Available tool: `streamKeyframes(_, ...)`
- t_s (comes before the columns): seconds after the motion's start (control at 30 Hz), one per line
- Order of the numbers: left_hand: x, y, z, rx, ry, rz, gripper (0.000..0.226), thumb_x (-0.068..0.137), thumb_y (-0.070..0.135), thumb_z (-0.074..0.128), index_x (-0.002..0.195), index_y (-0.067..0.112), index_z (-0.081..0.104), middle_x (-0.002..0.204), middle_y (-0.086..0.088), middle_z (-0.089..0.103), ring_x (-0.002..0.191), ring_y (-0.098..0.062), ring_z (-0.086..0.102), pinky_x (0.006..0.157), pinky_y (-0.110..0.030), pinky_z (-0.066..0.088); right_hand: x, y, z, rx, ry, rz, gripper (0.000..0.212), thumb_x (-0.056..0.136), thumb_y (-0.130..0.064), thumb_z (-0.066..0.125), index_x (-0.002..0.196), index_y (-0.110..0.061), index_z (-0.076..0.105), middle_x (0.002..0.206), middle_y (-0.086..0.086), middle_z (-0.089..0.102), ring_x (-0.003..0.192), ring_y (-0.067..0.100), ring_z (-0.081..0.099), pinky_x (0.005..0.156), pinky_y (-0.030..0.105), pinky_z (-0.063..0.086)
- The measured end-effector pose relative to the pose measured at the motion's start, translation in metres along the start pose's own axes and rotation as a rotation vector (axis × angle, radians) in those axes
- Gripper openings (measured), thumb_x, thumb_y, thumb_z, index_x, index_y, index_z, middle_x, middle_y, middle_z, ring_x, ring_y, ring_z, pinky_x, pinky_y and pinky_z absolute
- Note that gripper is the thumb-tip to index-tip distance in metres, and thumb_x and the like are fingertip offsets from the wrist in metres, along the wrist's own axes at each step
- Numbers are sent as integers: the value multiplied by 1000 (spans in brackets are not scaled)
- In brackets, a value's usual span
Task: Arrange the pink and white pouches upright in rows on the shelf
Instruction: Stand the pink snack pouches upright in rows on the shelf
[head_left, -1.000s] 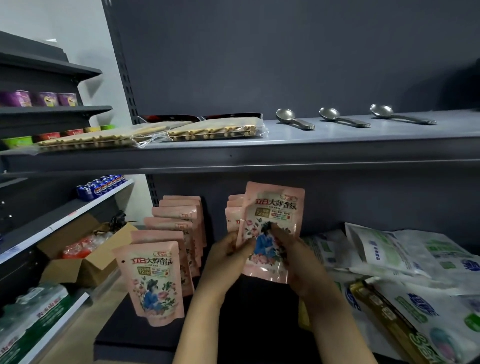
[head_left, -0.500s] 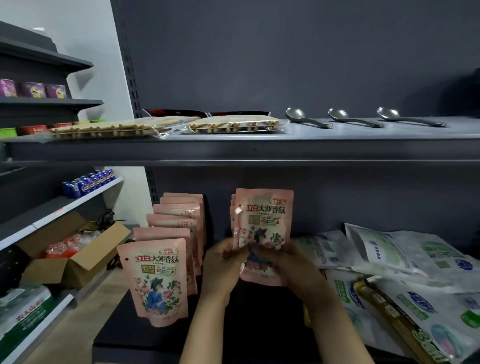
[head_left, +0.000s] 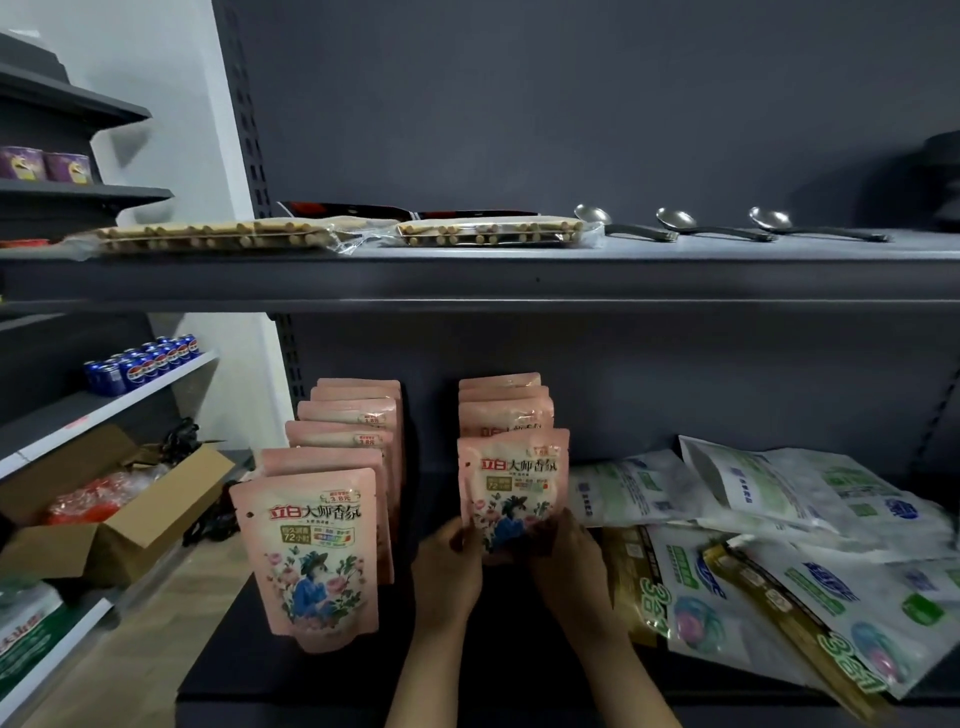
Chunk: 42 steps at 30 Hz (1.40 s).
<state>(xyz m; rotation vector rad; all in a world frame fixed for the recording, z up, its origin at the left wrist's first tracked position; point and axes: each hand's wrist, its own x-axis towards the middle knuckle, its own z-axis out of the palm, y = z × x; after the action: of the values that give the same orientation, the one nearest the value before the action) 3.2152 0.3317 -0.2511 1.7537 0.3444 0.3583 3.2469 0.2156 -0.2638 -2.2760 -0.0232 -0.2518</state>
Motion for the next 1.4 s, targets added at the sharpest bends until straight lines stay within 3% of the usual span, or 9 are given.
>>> streamKeyframes(0.13, -4, -3, 3, 69, 2, 1, 25, 94, 19, 51, 113, 12, 64, 107, -1, 67, 95, -13, 61, 77, -21, 42, -10, 5, 11, 39, 84, 5, 35, 88, -15, 60, 116, -3, 44, 121, 14, 52, 106, 23, 50, 75, 19, 35)
streamKeyframes(0.3, -4, -6, 7, 57, -56, 24, 30, 92, 16, 53, 121, 16, 60, 115, -2, 66, 107, -15, 61, 84, -21, 42, -6, 8, 13, 35, 79, 4, 32, 89, -14, 57, 118, -4, 47, 123, 12, 52, 109, 22, 50, 75, 14, 29)
streamKeyframes(0.6, 4, -7, 5, 73, -143, -11, 39, 93, 22, 53, 131, 22, 50, 125, 2, 60, 115, -14, 56, 87, -22, 41, 6, 10, 20, -14, 73, 5, 25, 91, -13, 52, 115, -5, 56, 124, 11, 56, 117, 22, 47, 79, 12, 29)
streamKeyframes(0.77, 5, -7, 4, 86, -170, -13, 39, 93, 22, 52, 132, 23, 49, 125, 3, 59, 109, -11, 55, 83, -20, 39, 9, 9, 22, -42, 72, 23, 27, 91, -9, 50, 117, -6, 55, 124, 11, 55, 110, 18, 49, 71, 7, 26)
streamKeyframes(1.0, 5, -15, 4, 55, -190, 14, 50, 91, 24, 56, 139, 25, 40, 133, 1, 55, 122, -16, 52, 95, -25, 42, 7, 8, 21, -75, 62, 19, 25, 90, -9, 48, 113, -4, 58, 119, 12, 58, 110, 24, 53, 78, 13, 32)
streamKeyframes(1.1, -1, -18, 4, 12, -129, 20, 74, 89, 25, 58, 149, 25, 14, 145, -3, 43, 132, -20, 43, 109, -38, 37, 4, 4, 13, -85, 64, 11, 22, 91, -12, 47, 104, -4, 62, 109, 10, 66, 107, 25, 58, 80, 20, 39)
streamKeyframes(1.17, -6, -15, 4, -1, -29, 70, 78, 89, 24, 59, 149, 22, 10, 151, -4, 32, 139, -20, 33, 114, -41, 30, 3, 0, 1, -84, 68, 21, 23, 93, -15, 45, 99, -3, 64, 104, 9, 69, 99, 24, 62, 75, 23, 43)
streamKeyframes(1.3, -12, -1, 6, -34, 164, 203, 66, 88, 17, 59, 145, 16, 25, 145, -6, 39, 133, -21, 39, 109, -36, 36, -2, -3, -24, -23, 79, 59, 29, 94, -24, 50, 97, 0, 66, 100, 14, 70, 91, 26, 65, 59, 23, 37)
streamKeyframes(1.4, -17, 15, 15, -40, 220, 306, 50, 87, 10, 59, 133, 12, 41, 129, -6, 51, 119, -20, 52, 97, -32, 46, -8, -5, -42, -14, 116, 79, 29, 92, -20, 53, 108, 1, 65, 110, 17, 68, 107, 30, 61, 74, 27, 41)
